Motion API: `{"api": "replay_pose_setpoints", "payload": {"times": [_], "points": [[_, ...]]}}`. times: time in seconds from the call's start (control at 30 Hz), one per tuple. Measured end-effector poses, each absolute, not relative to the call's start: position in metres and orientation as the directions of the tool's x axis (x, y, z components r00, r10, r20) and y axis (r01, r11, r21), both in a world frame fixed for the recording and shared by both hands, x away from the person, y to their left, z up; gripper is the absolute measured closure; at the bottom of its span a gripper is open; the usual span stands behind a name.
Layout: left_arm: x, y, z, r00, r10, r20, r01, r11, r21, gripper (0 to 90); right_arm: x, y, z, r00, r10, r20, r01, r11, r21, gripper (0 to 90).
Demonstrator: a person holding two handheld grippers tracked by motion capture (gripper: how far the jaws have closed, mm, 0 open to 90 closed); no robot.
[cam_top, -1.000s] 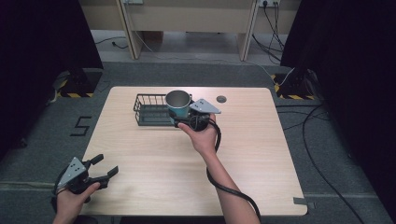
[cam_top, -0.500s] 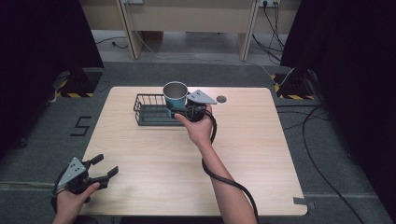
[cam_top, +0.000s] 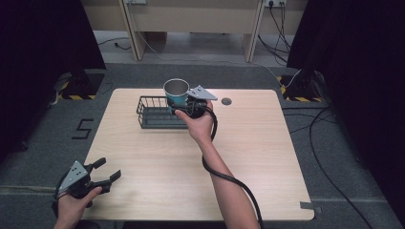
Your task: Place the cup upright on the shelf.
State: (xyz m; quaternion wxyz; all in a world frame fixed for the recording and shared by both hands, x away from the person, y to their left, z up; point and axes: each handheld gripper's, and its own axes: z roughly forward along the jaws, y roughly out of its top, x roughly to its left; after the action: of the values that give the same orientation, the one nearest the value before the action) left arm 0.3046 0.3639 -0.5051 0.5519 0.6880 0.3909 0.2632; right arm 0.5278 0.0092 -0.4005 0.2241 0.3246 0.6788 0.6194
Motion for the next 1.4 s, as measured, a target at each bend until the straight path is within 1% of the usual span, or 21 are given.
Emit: {"api": "replay_pose_setpoints", "payload": {"times": [0.27,0.57,0.97,1.4], "points": [[0.305,0.364,-0.505,0.557,0.828,-0.069,0.247,-0.086,0.965,16.2,0.541,0.019,-0.398,-0.679,0.729,0.084,0.162,0.038,0.986,16.3],[0.305,0.364,-0.505,0.557,0.827,-0.072,0.248,-0.082,0.965,16.2,0.556,0.024,-0.403,-0.651,0.752,0.100,0.202,0.045,0.978,16.3],[0.304,0.364,-0.505,0.559,0.826,-0.072,0.247,-0.083,0.966,16.1,0.571,0.035,-0.411,-0.628,0.772,0.096,0.235,0.071,0.969,16.2],[0.304,0.364,-0.505,0.561,0.825,-0.074,0.247,-0.081,0.966,16.1,0.577,0.047,-0.422,-0.617,0.781,0.090,0.260,0.095,0.961,16.2]]}}
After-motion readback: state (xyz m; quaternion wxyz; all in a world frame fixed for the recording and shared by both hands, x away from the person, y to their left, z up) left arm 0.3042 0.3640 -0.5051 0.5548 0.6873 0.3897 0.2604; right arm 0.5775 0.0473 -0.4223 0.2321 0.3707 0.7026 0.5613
